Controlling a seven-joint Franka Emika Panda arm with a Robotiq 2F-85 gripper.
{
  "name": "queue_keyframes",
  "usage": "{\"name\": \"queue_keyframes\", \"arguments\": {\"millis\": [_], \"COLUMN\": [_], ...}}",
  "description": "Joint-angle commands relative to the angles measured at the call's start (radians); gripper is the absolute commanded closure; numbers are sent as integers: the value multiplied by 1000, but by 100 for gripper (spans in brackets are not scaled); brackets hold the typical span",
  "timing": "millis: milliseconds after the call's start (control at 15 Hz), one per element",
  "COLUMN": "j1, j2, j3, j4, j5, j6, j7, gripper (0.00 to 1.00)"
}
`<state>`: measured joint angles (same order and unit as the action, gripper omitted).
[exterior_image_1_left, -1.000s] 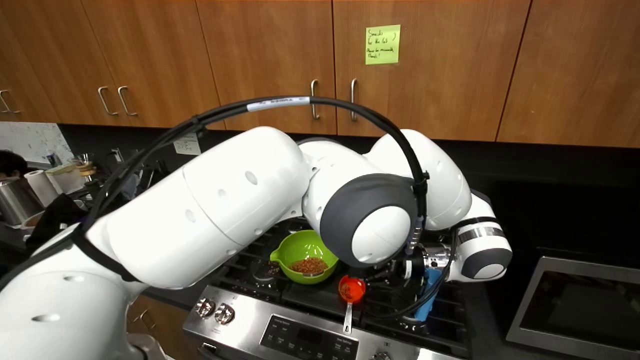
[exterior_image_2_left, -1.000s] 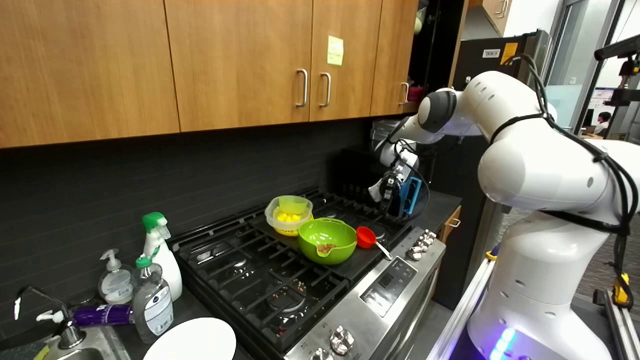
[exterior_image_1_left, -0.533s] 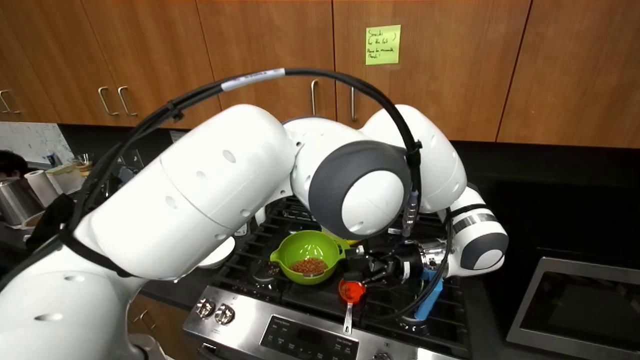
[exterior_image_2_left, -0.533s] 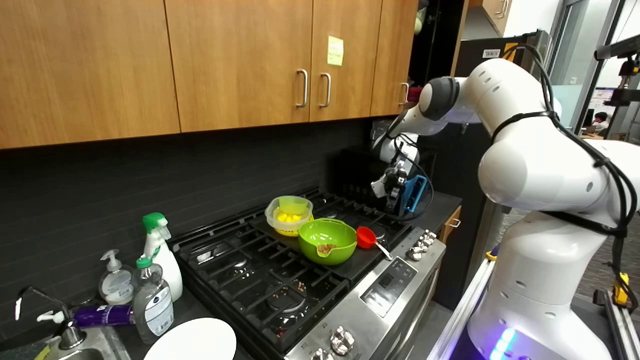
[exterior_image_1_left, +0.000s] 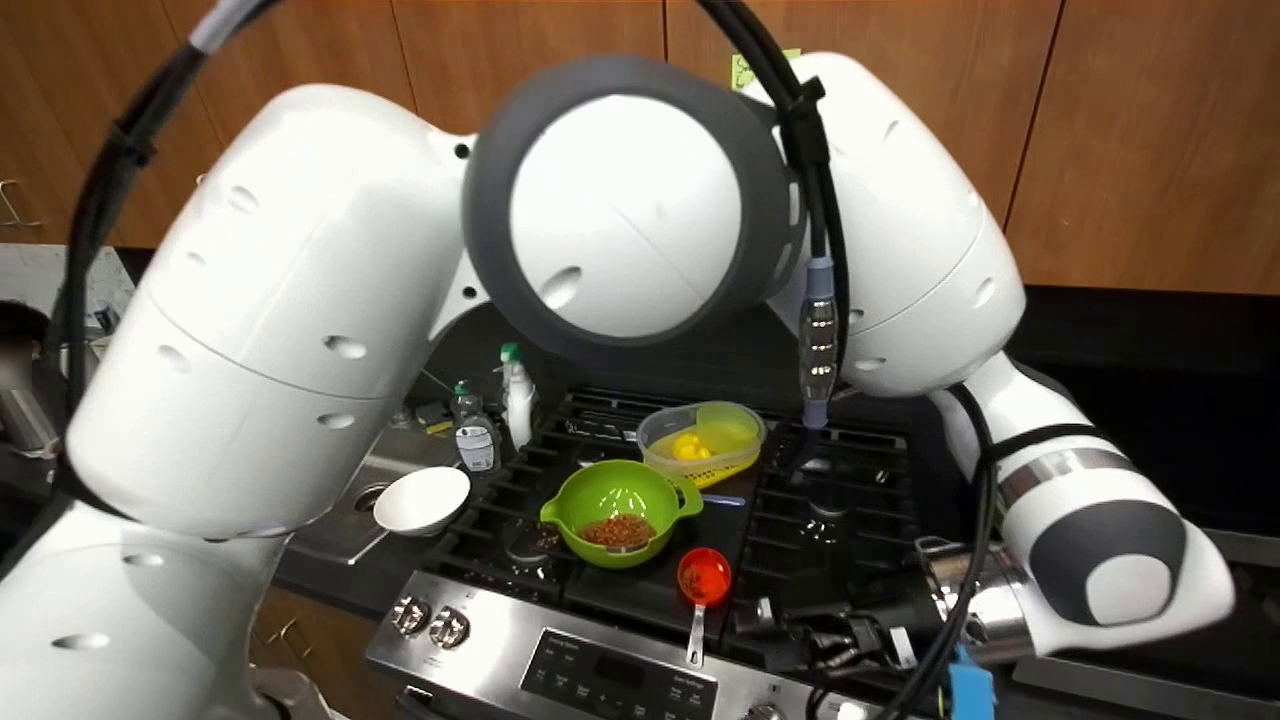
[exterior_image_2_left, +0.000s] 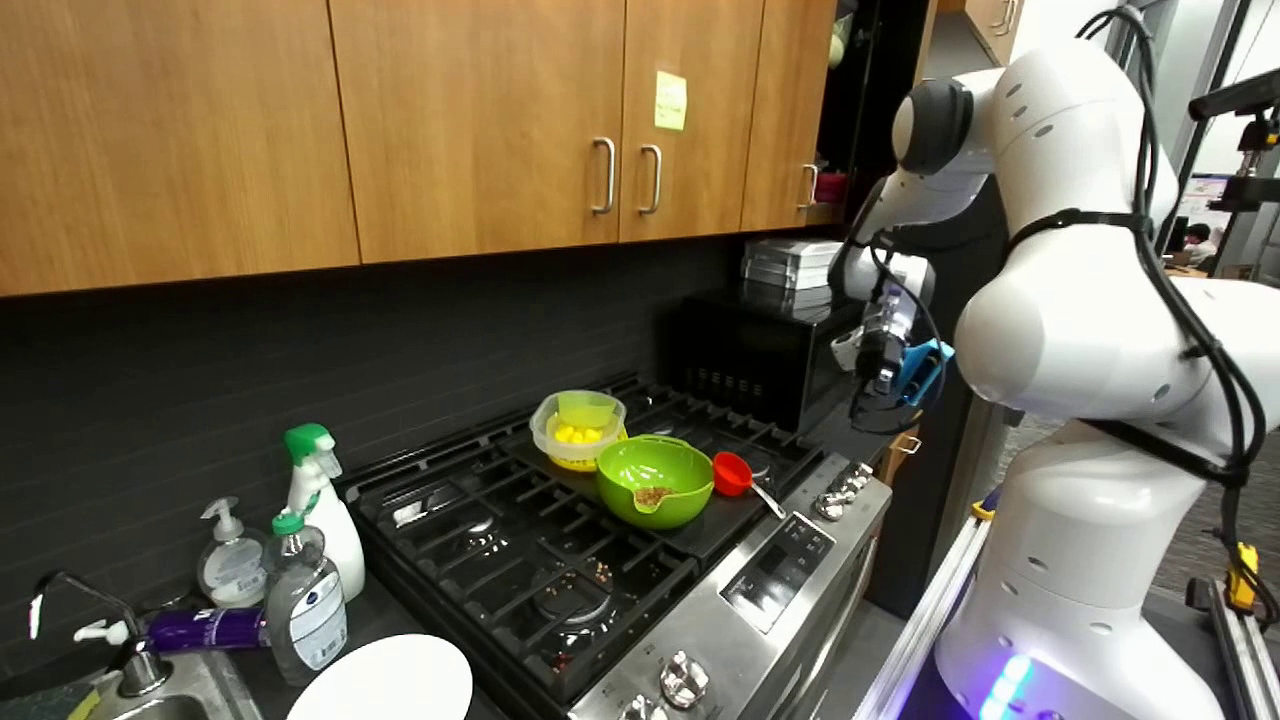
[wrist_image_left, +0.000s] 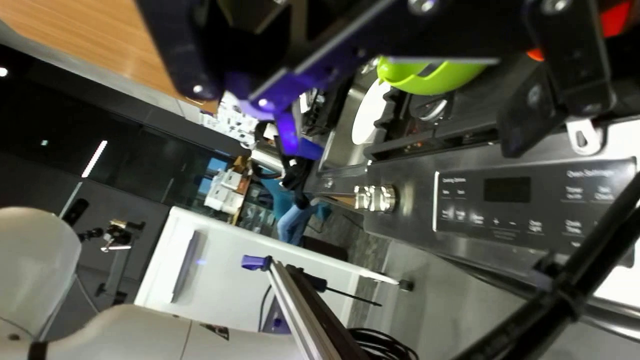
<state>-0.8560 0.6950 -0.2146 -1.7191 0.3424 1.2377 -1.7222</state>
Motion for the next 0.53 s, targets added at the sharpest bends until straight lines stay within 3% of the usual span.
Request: {"name": "queue_keyframes", "arguments": {"millis": [0,267,467], "j1": [-79,-210,-302], "j2": [-136,-177,-119], "j3": [-78,-138,-141], "j4": [-121,-142,-82], "j5": [-65,-106,-220], "j6": [146,325,367], "j7": [-80,-157,-232], "gripper": [0,0,0]}}
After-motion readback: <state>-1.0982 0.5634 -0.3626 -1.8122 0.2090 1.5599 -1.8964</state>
